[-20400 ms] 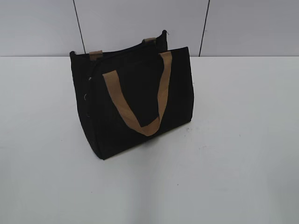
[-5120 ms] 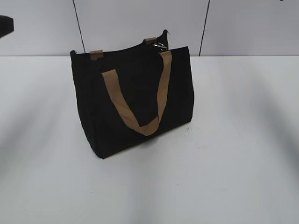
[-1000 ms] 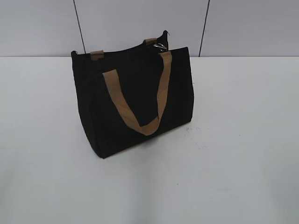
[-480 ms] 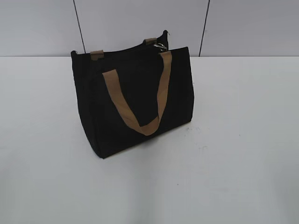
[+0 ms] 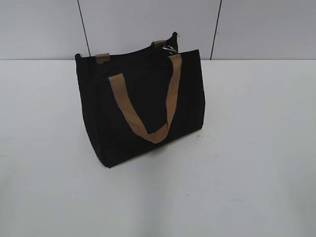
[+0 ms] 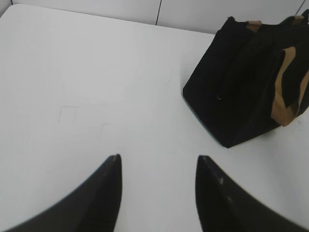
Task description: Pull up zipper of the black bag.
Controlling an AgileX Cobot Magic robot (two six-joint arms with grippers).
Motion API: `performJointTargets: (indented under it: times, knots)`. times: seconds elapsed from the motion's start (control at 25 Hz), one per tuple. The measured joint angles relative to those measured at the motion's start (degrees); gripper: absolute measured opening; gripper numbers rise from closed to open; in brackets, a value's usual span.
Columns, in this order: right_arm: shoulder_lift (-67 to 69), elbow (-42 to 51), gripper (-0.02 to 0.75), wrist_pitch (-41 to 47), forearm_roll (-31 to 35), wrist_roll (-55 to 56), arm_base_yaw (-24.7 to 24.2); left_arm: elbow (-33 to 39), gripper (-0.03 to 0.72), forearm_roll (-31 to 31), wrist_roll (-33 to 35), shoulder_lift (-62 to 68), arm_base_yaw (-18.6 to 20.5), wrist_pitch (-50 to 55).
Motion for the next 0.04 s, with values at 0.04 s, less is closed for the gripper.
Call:
performJointTargets:
  times: [0.04]
  knots:
    - [0.0, 0.0, 0.347, 0.0, 0.0, 0.0, 0.0, 0.0, 0.375, 0.0, 0.0, 0.0, 0.0, 0.0]
